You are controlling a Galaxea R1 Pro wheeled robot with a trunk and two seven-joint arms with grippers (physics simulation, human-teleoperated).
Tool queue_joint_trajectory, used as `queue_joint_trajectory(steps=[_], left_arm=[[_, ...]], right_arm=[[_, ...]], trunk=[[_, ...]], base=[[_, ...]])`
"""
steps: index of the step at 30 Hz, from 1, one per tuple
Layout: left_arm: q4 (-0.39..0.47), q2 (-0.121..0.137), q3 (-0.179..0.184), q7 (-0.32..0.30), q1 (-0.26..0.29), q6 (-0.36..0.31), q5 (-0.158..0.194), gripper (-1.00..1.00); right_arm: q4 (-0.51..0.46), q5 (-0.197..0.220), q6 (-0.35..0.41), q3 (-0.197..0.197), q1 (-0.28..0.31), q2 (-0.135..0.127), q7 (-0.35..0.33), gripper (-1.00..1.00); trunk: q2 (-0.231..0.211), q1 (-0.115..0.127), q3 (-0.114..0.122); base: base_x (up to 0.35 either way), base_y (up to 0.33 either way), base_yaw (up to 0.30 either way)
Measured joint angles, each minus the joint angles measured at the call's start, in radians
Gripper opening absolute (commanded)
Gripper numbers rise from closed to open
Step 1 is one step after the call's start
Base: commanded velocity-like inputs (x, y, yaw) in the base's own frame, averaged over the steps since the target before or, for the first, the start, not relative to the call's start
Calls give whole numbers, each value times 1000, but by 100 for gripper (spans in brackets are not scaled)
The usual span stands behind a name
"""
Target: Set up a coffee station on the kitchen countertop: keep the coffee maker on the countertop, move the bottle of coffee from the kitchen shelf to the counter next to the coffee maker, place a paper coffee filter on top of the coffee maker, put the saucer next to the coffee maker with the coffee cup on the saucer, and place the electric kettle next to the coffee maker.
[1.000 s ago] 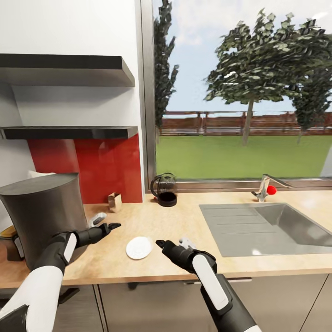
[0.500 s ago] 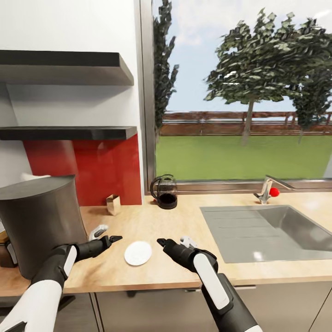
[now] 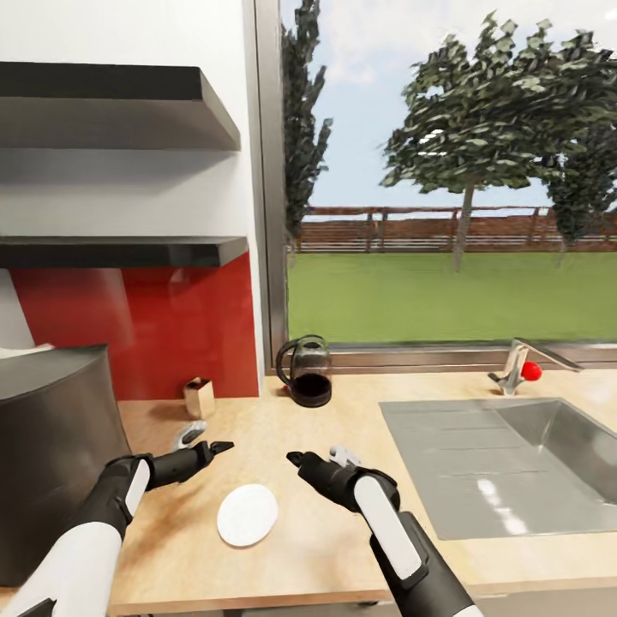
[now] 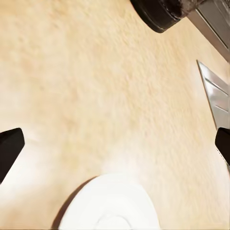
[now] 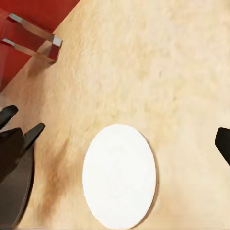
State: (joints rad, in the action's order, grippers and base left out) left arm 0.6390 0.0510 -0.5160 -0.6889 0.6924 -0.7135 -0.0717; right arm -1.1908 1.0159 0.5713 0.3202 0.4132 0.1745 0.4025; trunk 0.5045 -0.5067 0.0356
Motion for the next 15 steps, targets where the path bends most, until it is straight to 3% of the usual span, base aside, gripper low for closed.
queue_joint_trajectory(steps=[2,7,10,15], left_arm=[[-6,-4,0,0,-1,0,-1,100],[-13,-5,1,0,-2,-1,-1,100],[-13,-1,5,-2,-3,-2,-1,100],[-15,9,6,-6,-5,-11,-1,100]], right_arm=[[1,24,0,62,-1,0,0,100],[2,117,2,142,-1,0,2,100],[14,138,3,177,-23,0,4,100],[30,141,3,185,-67,0,4,100]], trunk=[[0,0,0],[0,0,0],[0,0,0],[0,0,0]], base=[[151,0,0],[37,0,0],[4,0,0],[0,0,0]])
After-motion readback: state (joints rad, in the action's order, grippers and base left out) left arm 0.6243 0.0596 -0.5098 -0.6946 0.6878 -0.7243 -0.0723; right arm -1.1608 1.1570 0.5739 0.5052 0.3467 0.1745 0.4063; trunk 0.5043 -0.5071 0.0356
